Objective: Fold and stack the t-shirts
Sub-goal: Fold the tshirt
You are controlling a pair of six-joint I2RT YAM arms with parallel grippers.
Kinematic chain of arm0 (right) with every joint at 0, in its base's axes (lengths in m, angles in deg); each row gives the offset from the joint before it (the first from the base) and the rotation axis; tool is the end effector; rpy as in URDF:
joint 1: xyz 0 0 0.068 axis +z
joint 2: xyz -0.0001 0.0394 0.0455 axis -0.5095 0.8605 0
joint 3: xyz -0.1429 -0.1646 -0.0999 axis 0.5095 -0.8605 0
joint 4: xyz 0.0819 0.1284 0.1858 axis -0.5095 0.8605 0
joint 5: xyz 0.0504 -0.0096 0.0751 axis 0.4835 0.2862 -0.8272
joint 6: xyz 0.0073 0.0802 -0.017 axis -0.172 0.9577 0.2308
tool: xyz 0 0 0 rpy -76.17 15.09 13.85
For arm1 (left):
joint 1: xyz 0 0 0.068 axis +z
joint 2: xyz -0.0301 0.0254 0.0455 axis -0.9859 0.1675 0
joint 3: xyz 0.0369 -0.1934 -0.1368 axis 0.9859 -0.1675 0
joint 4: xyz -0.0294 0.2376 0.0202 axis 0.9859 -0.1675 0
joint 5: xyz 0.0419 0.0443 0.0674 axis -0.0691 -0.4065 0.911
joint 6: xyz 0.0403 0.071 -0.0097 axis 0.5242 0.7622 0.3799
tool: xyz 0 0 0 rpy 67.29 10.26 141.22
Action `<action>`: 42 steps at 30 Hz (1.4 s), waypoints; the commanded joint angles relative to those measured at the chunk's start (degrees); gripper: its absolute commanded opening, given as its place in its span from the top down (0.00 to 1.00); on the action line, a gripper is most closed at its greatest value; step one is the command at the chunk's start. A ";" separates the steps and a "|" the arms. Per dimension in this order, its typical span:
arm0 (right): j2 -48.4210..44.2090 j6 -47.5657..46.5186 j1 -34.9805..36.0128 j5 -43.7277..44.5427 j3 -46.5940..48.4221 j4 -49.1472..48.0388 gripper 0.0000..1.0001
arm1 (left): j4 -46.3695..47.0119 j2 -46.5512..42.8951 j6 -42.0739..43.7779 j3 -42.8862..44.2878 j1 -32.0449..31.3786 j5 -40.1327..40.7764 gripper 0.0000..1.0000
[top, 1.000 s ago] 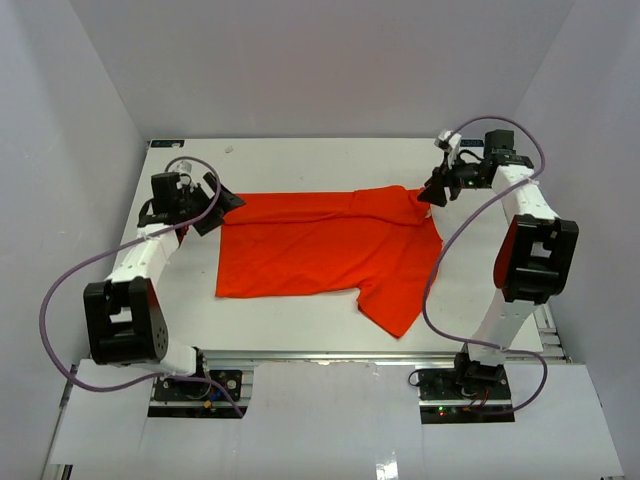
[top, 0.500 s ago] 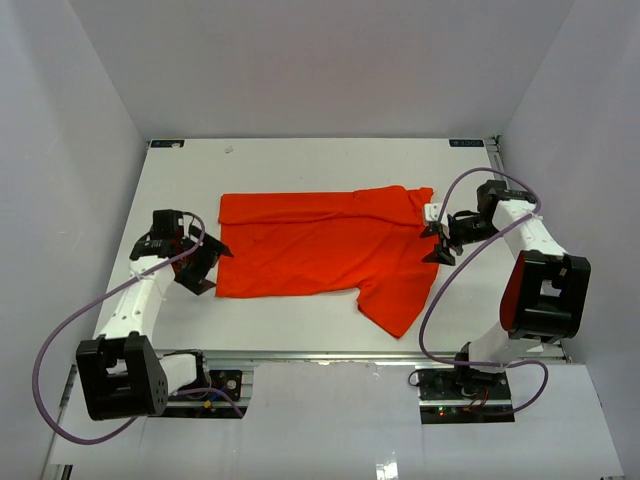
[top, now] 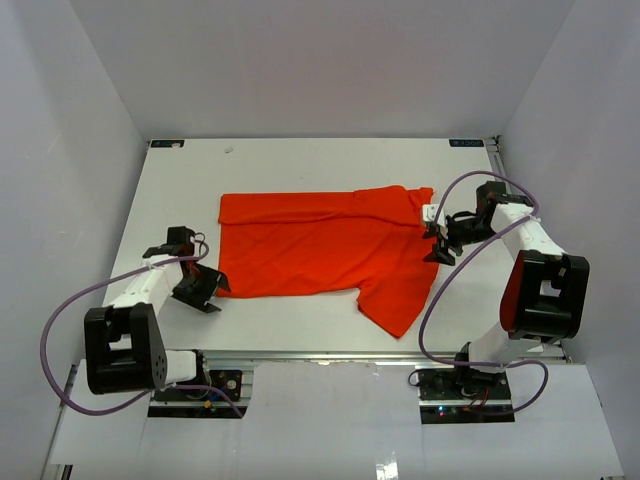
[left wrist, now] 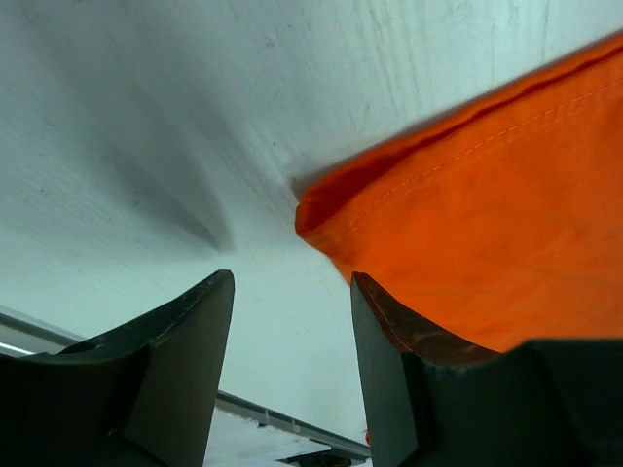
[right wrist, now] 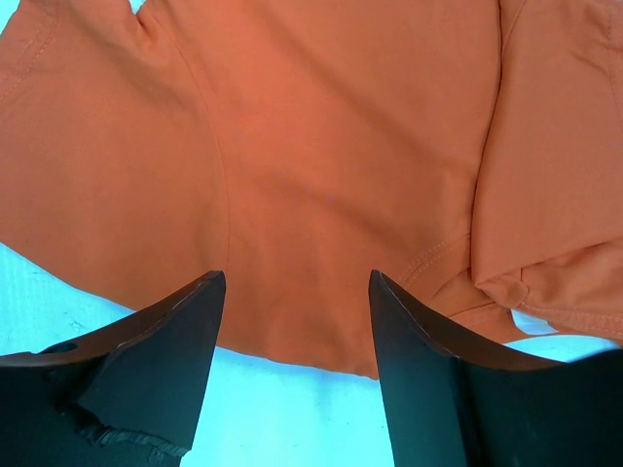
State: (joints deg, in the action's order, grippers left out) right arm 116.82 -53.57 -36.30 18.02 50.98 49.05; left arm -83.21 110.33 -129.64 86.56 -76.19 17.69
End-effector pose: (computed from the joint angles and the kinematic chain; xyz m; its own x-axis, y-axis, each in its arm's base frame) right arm 0.2729 0.0261 0.1746 0.1596 -0.6878 -0.7081 -0.9704 0.0223 -0.2404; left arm 0.1924 0.0076 0.1160 -0.4306 -0.9024 0.0158 -0.8925 0.4232 -0.1560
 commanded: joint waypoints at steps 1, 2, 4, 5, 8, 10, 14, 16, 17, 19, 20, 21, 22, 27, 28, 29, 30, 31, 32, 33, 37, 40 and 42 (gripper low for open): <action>-1.57 1.28 -0.30 0.00 -0.29 -0.85 0.33 | 5.11 0.49 -1.32 -0.48 -0.30 1.69 0.38; -1.49 1.63 -0.39 0.09 -0.29 -0.93 0.33 | 5.72 1.53 -1.58 -0.48 -0.38 1.78 0.40; -1.48 1.72 -0.57 0.00 -0.46 -0.85 0.33 | 7.22 2.77 -1.76 -0.39 -0.30 1.79 0.42; -1.48 1.81 -0.66 0.00 -0.38 -0.85 0.33 | 7.57 3.91 -1.76 -0.31 -0.30 1.87 0.43; -1.83 1.81 -0.83 0.00 -0.72 -0.67 0.34 | 8.19 4.62 -1.32 0.83 -0.38 3.27 0.46; -1.92 1.72 -0.92 0.00 -0.90 -0.50 0.34 | 8.19 4.45 -1.06 1.10 -0.30 4.15 0.49; -2.19 1.11 -1.09 0.00 -1.17 -0.23 0.34 | 8.28 5.85 -0.27 0.05 -0.30 4.42 0.51; -2.36 -0.12 -1.10 0.26 -1.43 0.03 0.34 | 8.98 6.64 -0.27 -1.00 -0.30 6.16 0.56; -2.54 -0.65 -1.18 0.52 -1.52 0.21 0.33 | 9.85 6.73 -0.35 -1.27 -0.30 6.09 0.61; -2.71 -3.10 -1.27 1.49 -2.04 1.08 0.31 | 10.47 7.43 -0.44 -1.62 -0.30 5.83 0.72; -2.71 -4.42 -1.45 2.36 -2.22 1.52 0.30 | 10.91 7.69 -0.44 -1.62 -0.30 5.65 0.77; -2.72 -6.00 -1.62 2.63 -2.40 2.13 0.29 | 11.00 7.96 -0.36 -1.62 -0.38 5.65 0.80; -2.63 -9.15 -1.80 2.81 -2.48 2.66 0.29 | 11.18 8.31 -0.27 -1.62 -0.38 5.57 0.83; -0.17 -19.09 -2.94 5.09 -0.12 11.35 0.29 | 11.62 7.52 0.52 -0.39 -0.30 5.30 0.92; 0.88 -21.46 -2.94 5.36 0.32 12.41 0.32 | 11.62 7.26 0.61 -0.22 -0.30 5.30 0.92; 1.32 -22.70 -2.94 6.06 0.33 14.25 0.33 | 11.62 7.17 0.70 -0.04 -0.30 5.30 0.92; 1.59 -23.67 -2.94 6.41 0.24 14.97 0.34 | 11.70 7.26 0.96 0.22 -0.38 5.30 0.92; 1.94 -24.64 -2.85 6.68 -0.20 15.32 0.37 | 11.62 7.08 1.05 0.22 -0.38 5.30 0.92; 1.77 -24.73 -2.77 6.85 -0.46 15.50 0.38 | 11.62 6.99 0.96 0.31 -0.30 5.30 0.92; 1.68 -24.82 -2.59 6.94 -0.90 15.67 0.39 | 11.62 6.91 1.05 0.31 -0.30 5.30 0.92; -0.34 -23.69 -0.75 8.44 -4.76 12.96 0.42 | 11.71 6.73 0.96 0.22 -0.30 2.93 0.92; -1.22 -20.70 0.13 8.88 -7.67 9.54 0.44 | 11.79 6.73 1.31 0.31 -0.30 2.93 0.92; -1.13 -19.21 0.66 9.31 -8.89 8.65 0.45 | 11.71 6.73 1.23 0.40 -0.30 2.75 0.92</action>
State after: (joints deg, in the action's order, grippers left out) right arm 117.32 -70.01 -36.47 26.43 43.35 59.41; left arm -72.68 116.87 -128.96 86.52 -76.37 19.61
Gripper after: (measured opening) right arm 0.553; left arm 0.115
